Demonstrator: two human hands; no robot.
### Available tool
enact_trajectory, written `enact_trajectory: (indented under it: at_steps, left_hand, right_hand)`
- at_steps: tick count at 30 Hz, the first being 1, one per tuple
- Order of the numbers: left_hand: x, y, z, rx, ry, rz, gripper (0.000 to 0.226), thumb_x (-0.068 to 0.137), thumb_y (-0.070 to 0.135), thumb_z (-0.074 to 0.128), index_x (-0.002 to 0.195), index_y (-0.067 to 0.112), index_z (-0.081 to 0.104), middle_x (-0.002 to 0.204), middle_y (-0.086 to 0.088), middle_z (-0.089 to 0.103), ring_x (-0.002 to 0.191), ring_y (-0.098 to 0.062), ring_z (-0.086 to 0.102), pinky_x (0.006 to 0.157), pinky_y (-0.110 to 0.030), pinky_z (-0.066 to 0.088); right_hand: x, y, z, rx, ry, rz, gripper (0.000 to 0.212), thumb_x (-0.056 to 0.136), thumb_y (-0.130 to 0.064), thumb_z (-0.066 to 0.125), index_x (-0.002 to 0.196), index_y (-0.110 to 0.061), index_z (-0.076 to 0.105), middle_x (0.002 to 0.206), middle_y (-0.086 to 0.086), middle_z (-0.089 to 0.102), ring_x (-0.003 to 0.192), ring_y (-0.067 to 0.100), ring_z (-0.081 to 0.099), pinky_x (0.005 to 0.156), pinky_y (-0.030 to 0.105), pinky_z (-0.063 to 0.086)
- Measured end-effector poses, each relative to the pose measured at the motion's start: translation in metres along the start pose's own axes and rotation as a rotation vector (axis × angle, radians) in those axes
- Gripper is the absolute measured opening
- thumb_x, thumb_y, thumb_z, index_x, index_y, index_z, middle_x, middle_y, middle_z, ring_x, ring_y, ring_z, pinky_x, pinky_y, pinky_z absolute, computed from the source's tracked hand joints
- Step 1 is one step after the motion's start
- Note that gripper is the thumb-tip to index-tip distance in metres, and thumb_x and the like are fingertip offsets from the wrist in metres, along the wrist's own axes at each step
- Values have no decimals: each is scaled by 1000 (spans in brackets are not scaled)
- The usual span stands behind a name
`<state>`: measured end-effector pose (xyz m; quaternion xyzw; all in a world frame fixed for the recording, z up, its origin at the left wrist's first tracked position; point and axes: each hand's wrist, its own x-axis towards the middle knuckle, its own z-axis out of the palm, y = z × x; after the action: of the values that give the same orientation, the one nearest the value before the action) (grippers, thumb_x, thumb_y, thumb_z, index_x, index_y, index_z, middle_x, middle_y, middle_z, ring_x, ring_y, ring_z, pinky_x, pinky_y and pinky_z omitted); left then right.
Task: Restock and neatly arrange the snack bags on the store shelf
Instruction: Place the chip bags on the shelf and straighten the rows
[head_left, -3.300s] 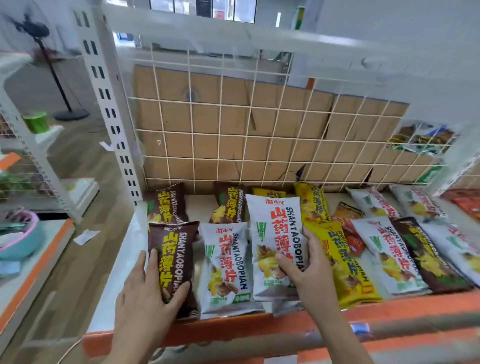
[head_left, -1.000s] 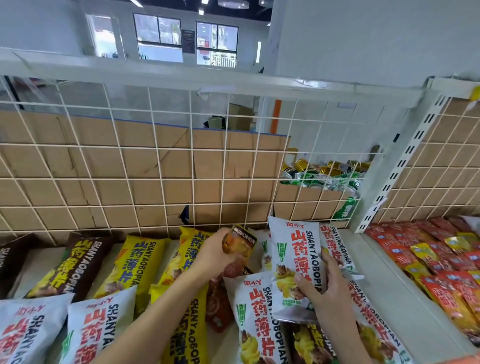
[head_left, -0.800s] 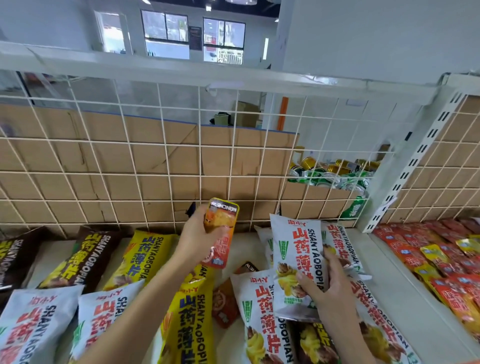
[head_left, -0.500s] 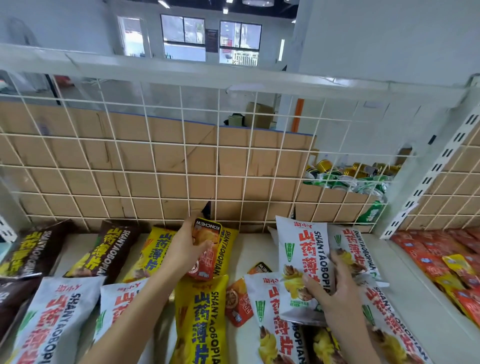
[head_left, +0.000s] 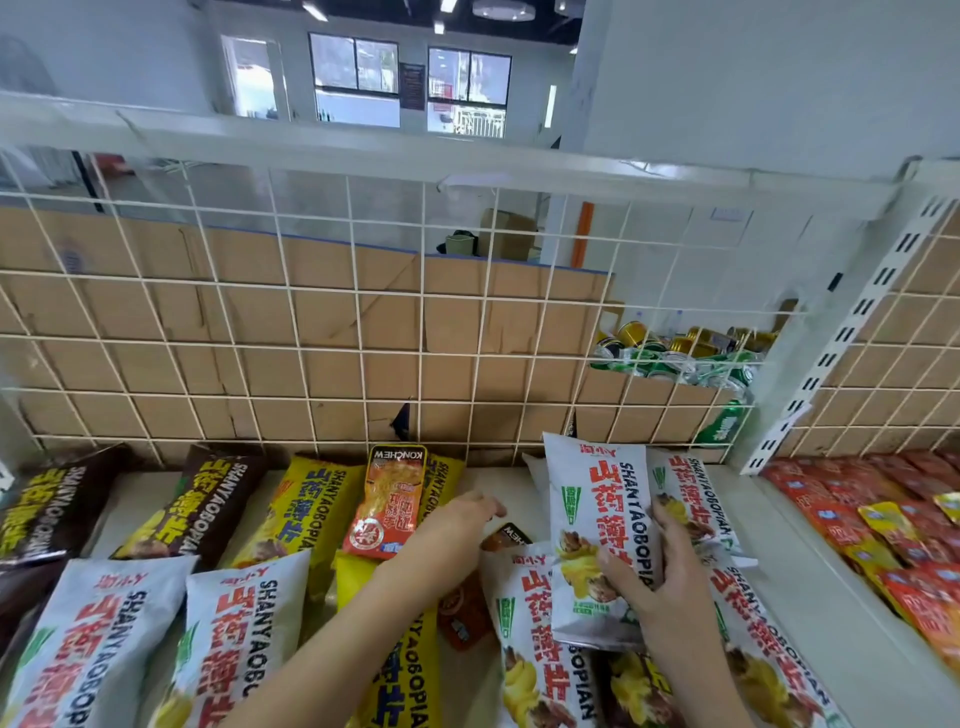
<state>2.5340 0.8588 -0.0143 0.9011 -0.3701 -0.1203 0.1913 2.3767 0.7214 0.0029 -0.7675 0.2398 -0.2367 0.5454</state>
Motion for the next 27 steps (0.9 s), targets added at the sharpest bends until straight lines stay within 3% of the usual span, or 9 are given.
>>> enact_trajectory:
  at_steps: [5,9,12,14,16,18,21,25,27]
  left_hand:
    - [8,-10,-1,-80,-50,-66,41,89,12,58,128,20,50,130,-1,52,115,-16,51,94,-25,44]
    - [18,-2,-3,-134,-99,-106,45,85,30,66,126,15,54,125,-4,56,111,-19,54,89,-25,44]
    - [26,5,4,-103,-88,-151,39,84,26,68,118,12,58,121,-6,59,109,-20,57,90,-27,47]
    - [31,6,8,-87,-89,-176,32,84,22,68,112,12,59,118,-7,61,106,-22,58,89,-29,48]
    - [34,5,9,-90,-107,-191,28,84,20,67,110,11,60,116,-7,62,105,-21,58,86,-27,47]
    - [35,4,9,-109,-113,-180,29,84,19,66,110,11,58,116,-5,60,105,-20,56,81,-24,44]
    - [36,3,10,-122,-93,-156,27,85,16,65,109,11,55,114,-5,58,104,-20,55,78,-22,41]
    - [36,-4,12,-180,-33,-149,20,84,13,64,102,16,56,110,-4,59,96,-17,54,75,-23,46]
    - [36,-5,10,-240,72,-137,15,87,11,60,100,17,57,105,-1,58,92,-14,53,68,-19,44]
  right_hand:
    - [-2,0,-3,-29,26,-4,68,80,-23,69,138,-25,33,124,-14,38,116,4,35,93,21,28]
    - [-2,0,-3,-52,18,-11,67,81,-24,69,138,-25,33,123,-17,35,113,-3,29,86,10,25]
    - [-1,-1,-3,-57,29,-1,66,81,-24,69,137,-27,33,123,-15,37,111,-2,32,85,10,28]
    - [0,1,-4,-40,39,21,65,80,-22,69,134,-29,33,124,-14,42,101,-1,43,72,0,34]
    - [2,4,-5,-23,54,30,66,79,-22,70,134,-28,34,125,-6,48,92,-9,48,65,-1,40]
    - [3,6,-5,-6,56,35,67,79,-21,70,135,-26,34,125,-4,48,95,-11,47,66,0,41]
    - [5,7,-6,9,58,31,63,79,-19,71,130,-31,35,127,-4,49,102,2,53,73,8,43]
    - [6,6,-6,16,49,22,65,80,-18,70,134,-25,35,122,-7,48,96,-8,48,68,1,41]
    - [6,6,-6,-3,48,5,66,80,-19,70,135,-26,34,124,-11,44,109,2,48,82,7,37]
